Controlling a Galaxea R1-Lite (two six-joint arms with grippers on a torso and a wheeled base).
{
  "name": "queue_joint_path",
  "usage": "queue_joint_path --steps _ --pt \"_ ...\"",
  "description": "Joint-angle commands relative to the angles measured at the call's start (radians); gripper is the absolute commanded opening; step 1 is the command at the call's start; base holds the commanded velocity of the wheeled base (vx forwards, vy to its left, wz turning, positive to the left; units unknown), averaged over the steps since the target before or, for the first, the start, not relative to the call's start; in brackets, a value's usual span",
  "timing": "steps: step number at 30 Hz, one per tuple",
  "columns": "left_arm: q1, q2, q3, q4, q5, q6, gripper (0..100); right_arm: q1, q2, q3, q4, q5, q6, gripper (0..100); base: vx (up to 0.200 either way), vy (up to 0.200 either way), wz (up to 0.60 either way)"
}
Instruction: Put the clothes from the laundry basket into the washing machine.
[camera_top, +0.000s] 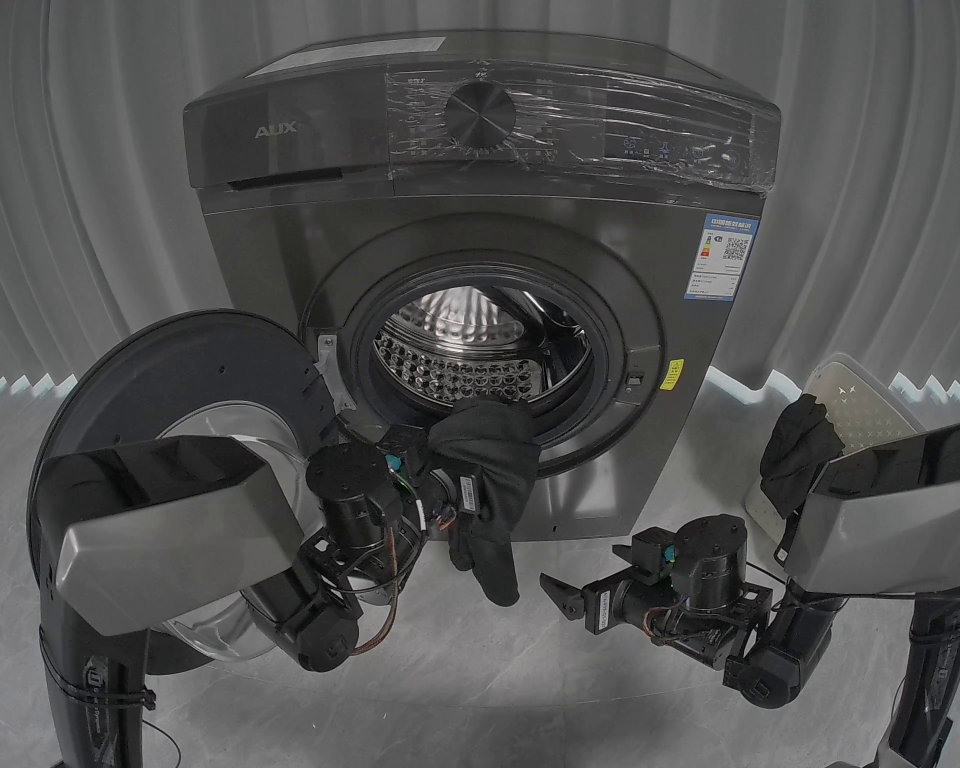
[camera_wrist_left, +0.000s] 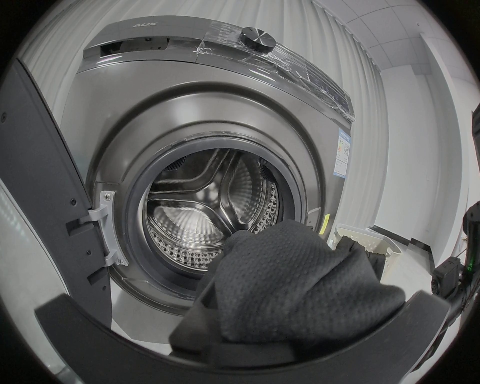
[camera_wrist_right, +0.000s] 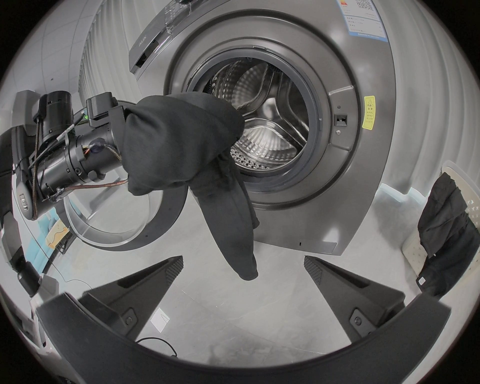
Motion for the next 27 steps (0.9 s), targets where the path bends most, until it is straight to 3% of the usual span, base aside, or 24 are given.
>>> queue_joint_path --steps 1,5,12,23,27 --pt "0.002 0.007 -0.002 -0.013 -0.001 -0.002 0 0.001 0.007 0.003 0.0 0.0 0.001 100 0.2 0.0 0.0" --pt "0.002 0.025 -0.007 -0.016 -0.01 0.004 0 0.004 0.01 0.0 0.0 -0.001 0.001 100 0.2 0.0 0.0" --pt "-0.007 0.028 -0.012 -0.013 -0.008 0.007 0 0.004 0.012 0.001 0.0 -0.001 0.001 100 0.0 0.0 0.0" --pt "-0.016 0.07 -0.048 -0.016 -0.011 0.009 0 0.009 0.021 0.0 -0.001 -0.001 0.003 100 0.2 0.0 0.0" --pt "-0.036 0.096 -0.082 -0.016 -0.011 0.009 0 0.009 0.021 0.003 -0.001 -0.001 0.003 100 0.0 0.0 0.0"
